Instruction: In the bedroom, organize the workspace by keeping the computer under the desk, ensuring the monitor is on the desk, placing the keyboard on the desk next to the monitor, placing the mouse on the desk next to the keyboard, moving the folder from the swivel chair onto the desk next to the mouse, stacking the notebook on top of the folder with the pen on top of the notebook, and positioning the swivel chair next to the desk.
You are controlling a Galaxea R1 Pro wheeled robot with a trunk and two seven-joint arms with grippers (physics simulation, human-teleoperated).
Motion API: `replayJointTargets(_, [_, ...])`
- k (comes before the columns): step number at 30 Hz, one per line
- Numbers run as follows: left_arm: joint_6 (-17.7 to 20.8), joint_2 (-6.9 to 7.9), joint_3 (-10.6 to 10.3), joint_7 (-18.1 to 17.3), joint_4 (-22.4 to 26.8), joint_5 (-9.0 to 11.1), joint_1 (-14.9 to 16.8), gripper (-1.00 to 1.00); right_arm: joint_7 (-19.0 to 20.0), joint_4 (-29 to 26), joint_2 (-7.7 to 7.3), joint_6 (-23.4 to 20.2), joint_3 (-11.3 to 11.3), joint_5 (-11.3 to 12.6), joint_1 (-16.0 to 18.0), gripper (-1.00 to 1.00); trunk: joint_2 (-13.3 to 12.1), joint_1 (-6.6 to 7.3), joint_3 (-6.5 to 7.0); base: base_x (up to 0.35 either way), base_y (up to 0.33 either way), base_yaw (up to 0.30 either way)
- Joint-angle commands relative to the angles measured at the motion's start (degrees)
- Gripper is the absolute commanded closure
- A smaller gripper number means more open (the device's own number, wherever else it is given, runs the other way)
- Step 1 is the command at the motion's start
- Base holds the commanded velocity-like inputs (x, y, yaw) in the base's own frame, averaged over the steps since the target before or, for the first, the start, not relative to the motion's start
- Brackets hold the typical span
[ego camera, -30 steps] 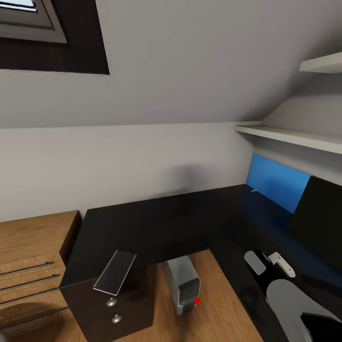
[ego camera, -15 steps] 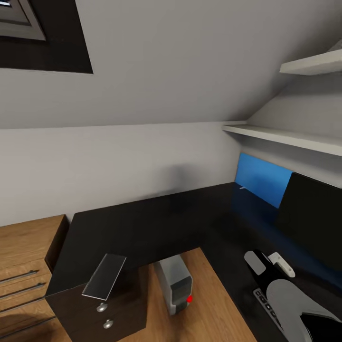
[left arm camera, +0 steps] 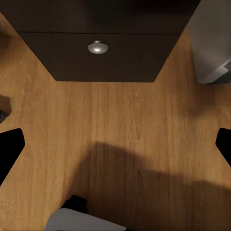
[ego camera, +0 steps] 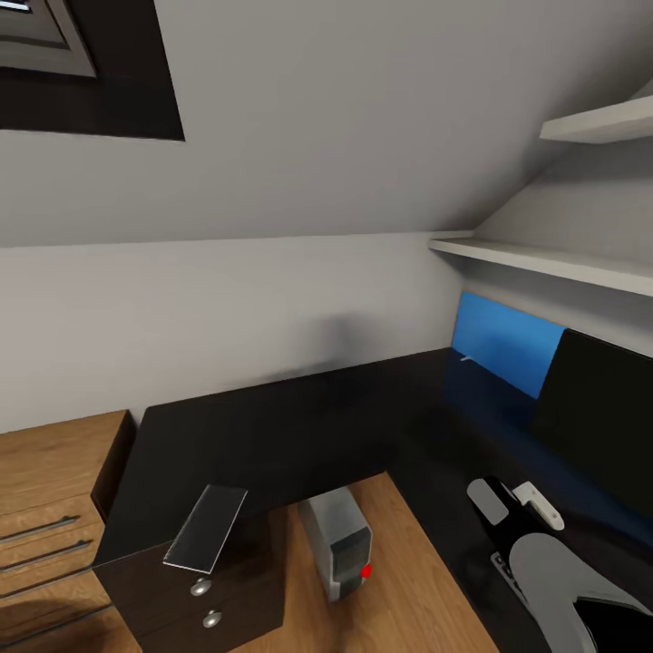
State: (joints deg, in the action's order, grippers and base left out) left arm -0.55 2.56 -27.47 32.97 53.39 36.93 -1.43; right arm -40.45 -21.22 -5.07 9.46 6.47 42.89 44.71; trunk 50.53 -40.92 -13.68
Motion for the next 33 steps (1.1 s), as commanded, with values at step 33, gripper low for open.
replayJointTargets(33, [-0.01,0.05,-0.31,0.27,0.13,0.51,0.02,-1.00,0.05,0.10,-0.37,2.71,-0.05,0.77,0.03,1.00,0.06,-0.01,-0.07,0.026,0.042,0.000])
